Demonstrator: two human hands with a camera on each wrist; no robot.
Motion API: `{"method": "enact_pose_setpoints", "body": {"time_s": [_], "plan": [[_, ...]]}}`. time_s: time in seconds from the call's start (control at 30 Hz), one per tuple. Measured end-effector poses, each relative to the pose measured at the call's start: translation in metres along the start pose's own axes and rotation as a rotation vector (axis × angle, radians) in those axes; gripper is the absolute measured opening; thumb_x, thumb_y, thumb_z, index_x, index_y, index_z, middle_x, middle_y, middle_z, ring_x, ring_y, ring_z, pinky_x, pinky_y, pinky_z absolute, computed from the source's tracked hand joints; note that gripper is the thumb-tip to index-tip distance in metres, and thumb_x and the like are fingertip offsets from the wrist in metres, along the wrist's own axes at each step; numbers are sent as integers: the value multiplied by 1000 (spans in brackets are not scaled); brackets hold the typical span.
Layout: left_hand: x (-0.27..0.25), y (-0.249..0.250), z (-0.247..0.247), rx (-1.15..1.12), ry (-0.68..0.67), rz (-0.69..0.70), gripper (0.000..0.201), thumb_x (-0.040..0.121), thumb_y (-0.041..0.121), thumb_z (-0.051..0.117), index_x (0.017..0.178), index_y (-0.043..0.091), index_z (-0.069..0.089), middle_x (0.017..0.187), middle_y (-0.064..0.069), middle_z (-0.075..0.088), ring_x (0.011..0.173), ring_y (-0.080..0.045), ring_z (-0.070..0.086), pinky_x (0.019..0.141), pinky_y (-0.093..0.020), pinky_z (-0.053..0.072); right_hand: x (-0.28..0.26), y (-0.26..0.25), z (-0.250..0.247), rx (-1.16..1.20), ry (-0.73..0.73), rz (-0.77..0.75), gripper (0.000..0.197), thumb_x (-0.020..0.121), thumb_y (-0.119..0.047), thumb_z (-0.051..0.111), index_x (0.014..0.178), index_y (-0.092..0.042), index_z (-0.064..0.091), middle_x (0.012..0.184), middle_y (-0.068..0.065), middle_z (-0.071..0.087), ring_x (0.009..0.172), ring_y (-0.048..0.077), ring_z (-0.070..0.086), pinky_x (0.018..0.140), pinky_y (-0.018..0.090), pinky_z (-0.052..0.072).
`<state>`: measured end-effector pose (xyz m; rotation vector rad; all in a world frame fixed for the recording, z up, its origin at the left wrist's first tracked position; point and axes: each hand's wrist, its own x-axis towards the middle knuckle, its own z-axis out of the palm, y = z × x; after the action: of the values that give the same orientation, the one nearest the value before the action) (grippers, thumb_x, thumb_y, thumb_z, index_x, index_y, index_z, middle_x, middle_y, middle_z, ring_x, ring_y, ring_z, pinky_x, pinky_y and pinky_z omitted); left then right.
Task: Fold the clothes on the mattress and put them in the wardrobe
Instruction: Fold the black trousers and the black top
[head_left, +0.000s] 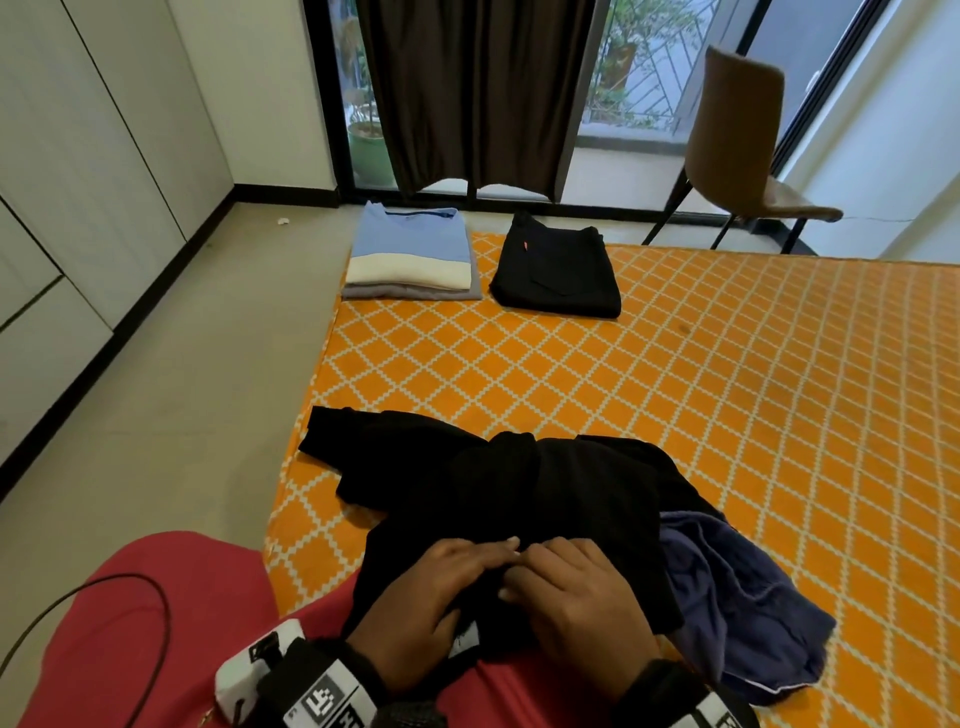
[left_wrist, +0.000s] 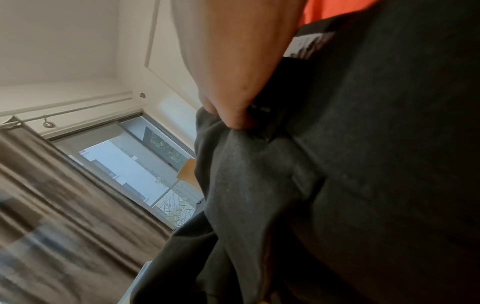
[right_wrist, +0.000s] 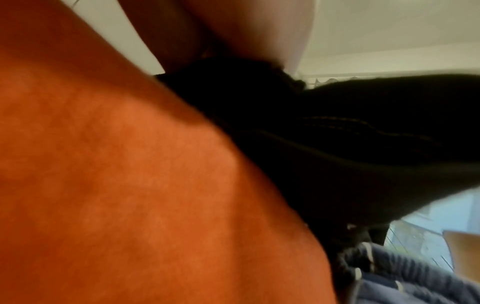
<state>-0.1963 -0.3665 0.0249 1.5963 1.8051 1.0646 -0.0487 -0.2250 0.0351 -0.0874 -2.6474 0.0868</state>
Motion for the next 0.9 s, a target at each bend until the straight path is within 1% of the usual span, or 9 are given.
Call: {"method": "enact_pose_setpoints", "body": {"time_s": [0.07,0.13,0.17,0.23,0.33,0.47,0.53,0.67,0.9], "plan": [[-2,0,-4,-68,132,-5,51,87,-1,56,124,33,61,132,25,55,124,0,50,101,-16,40,-4,8,-7,156,-63,8,29,95,-50,55,93,-25,68,92,-9,62,80,10,58,74,22,42],[-4,3,-10,-64,318,-41,18,83,19,67,99,27,70,108,21,63,106,-1,60,87,-14,45,-13,17,-16,301,-132,32,37,88,-58,62,106,-25,67,105,-11,62,94,7,60,82,20,46],[-5,5,-12,-50,381,-70,9,80,30,68,89,26,69,97,19,63,96,-1,62,80,-11,44,-17,21,-18,331,-144,30,36,88,-53,65,111,-26,66,112,-11,61,101,6,59,86,20,46],[-7,9,-14,-49,429,-108,13,78,38,68,80,25,70,88,16,64,86,-1,63,72,-11,43,-24,24,-16,314,-109,0,23,92,-30,63,114,-25,66,117,-10,60,107,6,58,91,21,45],[-8,18,-17,-132,372,-138,9,84,20,74,81,28,72,87,12,66,87,-6,64,73,-17,46,-25,18,-13,275,-9,-19,19,94,-21,54,104,-24,70,112,-9,62,103,7,59,96,20,41],[-12,31,-22,-267,268,-115,1,86,27,71,85,27,71,89,6,65,89,-14,64,77,-20,47,-22,8,-22,286,35,57,24,102,-27,38,104,-29,62,109,-13,59,100,5,58,94,12,36],[-14,36,-21,-297,272,-117,4,86,27,70,87,24,72,90,4,65,90,-16,64,78,-22,48,-20,2,-26,312,89,87,30,104,-28,33,102,-27,63,106,-12,61,98,5,60,90,18,43],[-14,42,-19,-320,293,-170,9,86,28,69,89,20,72,90,5,66,91,-13,65,79,-22,47,-18,-7,-27,333,217,82,42,105,-23,35,91,-17,74,98,-5,69,100,8,65,88,34,53],[-14,46,-15,-265,216,-186,6,87,18,71,91,24,72,92,11,67,93,-8,64,80,-16,46,-15,-16,-28,296,257,48,38,104,-22,41,83,-16,72,94,-5,70,98,9,66,86,34,53]]}}
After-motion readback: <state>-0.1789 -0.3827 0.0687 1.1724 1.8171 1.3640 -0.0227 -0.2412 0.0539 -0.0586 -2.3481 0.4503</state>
